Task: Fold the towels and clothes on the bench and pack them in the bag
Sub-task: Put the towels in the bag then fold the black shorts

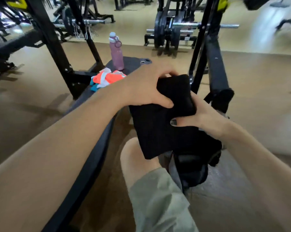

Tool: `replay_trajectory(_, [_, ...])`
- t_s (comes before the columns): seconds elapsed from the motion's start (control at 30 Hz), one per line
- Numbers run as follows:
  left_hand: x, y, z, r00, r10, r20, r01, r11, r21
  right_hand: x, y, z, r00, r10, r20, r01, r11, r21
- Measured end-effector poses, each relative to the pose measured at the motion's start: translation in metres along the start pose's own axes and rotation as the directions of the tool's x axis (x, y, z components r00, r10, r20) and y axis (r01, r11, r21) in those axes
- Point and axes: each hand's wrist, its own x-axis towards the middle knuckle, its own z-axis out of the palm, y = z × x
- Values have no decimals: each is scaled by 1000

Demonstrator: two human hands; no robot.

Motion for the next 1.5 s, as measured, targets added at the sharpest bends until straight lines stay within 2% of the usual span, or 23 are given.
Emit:
replay_trajectory(0.07, [16,1,30,1000,15,26,-14,999,-47,-21,24,-13,995,91,-33,-89,994,57])
replay_trajectory(0.13, [29,-3,67,996,-33,81,42,993,-107,-40,51,-22,980,190,-56,-179,972,153])
replay_trajectory(0.2, [37,-12,110,987,-118,113,141,964,-224,-58,80,-27,954,283,-96,-246,927,283])
replay_trajectory(0.27, [38,-18,152,944,-280,176,327,873,-361,-76,108,-27,911,381,-157,-292,865,407])
replay_trajectory(0.3, [35,-21,173,889,-379,255,455,791,-409,-83,122,-27,883,429,-189,-308,836,454])
replay_trajectory(0.33, [31,-24,193,807,-468,360,590,670,-451,-90,134,-26,856,472,-212,-322,807,496])
replay_trajectory(0.4, [22,-29,232,615,-549,565,783,341,-521,-99,154,-23,814,541,-212,-341,740,579])
replay_trajectory(0.47, [13,-27,260,487,-484,727,839,28,-543,-102,173,-21,786,590,-185,-348,670,656])
replay_trajectory(0.5, [10,-28,274,456,-445,770,840,-70,-538,-102,184,-21,770,616,-169,-348,627,698])
replay_trajectory(0.53, [7,-28,287,448,-417,791,836,-117,-535,-100,194,-22,748,645,-155,-349,582,735])
replay_trajectory(0.6, [2,-32,311,463,-415,783,828,-114,-549,-96,218,-27,709,689,-151,-349,529,774])
replay_trajectory(0.73, [3,-55,348,497,-495,713,794,-71,-603,-84,261,-36,681,712,-171,-368,535,761])
replay_trajectory(0.87, [5,-73,378,546,-606,579,736,17,-677,-69,291,-31,640,762,-101,-452,479,753])
replay_trajectory(0.97, [9,-81,387,539,-657,527,732,56,-679,-59,304,-26,614,788,-50,-497,435,750])
replay_trajectory(1.07, [17,-90,396,540,-673,505,731,78,-678,-50,308,-27,581,801,-144,-459,468,755])
replay_trajectory(1.13, [24,-94,401,532,-667,521,741,69,-668,-41,313,-31,564,787,-251,-408,529,744])
replay_trajectory(1.23, [37,-94,403,537,-653,534,749,78,-658,-30,316,-34,507,773,-381,-420,608,674])
replay_trajectory(1.33, [46,-98,407,579,-640,505,765,212,-608,-23,332,-32,453,792,-410,-415,594,689])
replay_trajectory(1.4, [48,-102,412,573,-644,507,807,338,-484,-20,371,-30,460,778,-427,-443,618,649])
replay_trajectory(1.43, [46,-103,415,569,-644,511,819,384,-427,-18,379,-29,468,766,-441,-497,641,585])
replay_trajectory(1.5, [43,-100,418,586,-641,495,810,451,-375,-13,348,-28,472,739,-480,-666,656,356])
